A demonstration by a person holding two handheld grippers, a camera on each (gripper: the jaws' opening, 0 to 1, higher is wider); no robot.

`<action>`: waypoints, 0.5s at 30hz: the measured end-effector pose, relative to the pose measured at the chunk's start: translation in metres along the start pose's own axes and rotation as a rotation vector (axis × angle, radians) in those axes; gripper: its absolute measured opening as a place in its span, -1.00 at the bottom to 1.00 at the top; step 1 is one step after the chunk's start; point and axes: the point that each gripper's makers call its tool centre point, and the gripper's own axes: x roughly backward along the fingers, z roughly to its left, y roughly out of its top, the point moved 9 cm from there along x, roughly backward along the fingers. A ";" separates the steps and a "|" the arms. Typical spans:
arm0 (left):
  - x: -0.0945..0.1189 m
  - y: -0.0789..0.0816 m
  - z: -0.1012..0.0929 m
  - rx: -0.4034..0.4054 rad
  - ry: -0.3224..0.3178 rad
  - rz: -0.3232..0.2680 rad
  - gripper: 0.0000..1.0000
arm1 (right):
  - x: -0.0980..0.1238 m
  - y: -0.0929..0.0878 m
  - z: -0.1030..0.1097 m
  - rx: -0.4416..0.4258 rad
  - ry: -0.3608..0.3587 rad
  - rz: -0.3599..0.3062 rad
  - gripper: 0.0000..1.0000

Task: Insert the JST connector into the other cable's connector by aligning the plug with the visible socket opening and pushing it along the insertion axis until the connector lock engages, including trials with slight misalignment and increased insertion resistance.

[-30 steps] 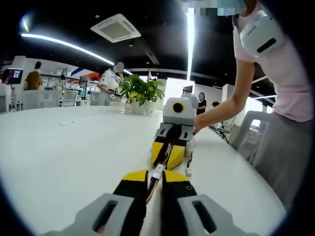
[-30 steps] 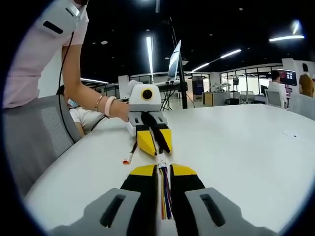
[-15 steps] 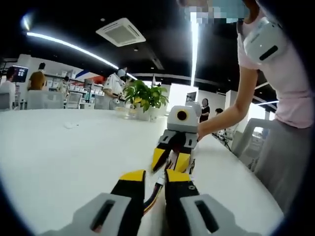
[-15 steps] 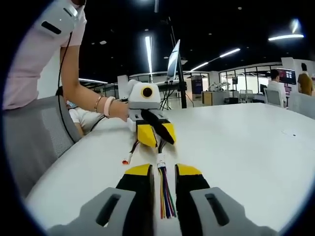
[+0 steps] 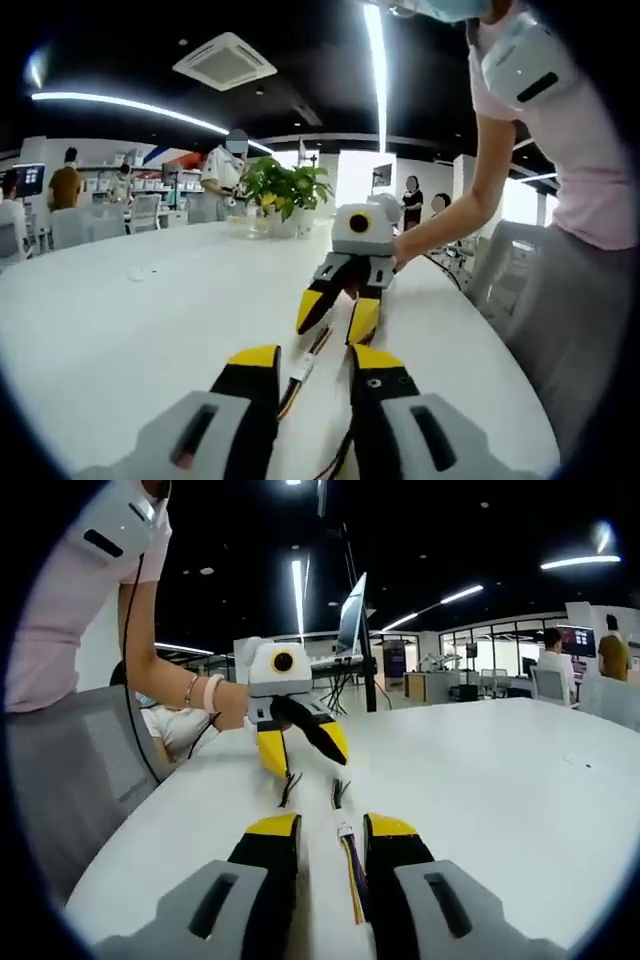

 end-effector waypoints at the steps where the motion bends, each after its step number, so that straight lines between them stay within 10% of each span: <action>1: 0.002 -0.001 -0.004 0.003 -0.008 0.004 -0.58 | 0.001 0.000 0.002 -0.001 0.003 0.000 -0.56; 15: 0.007 -0.027 -0.023 0.057 -0.013 0.054 -0.66 | 0.014 -0.021 0.022 -0.020 0.040 0.079 -0.61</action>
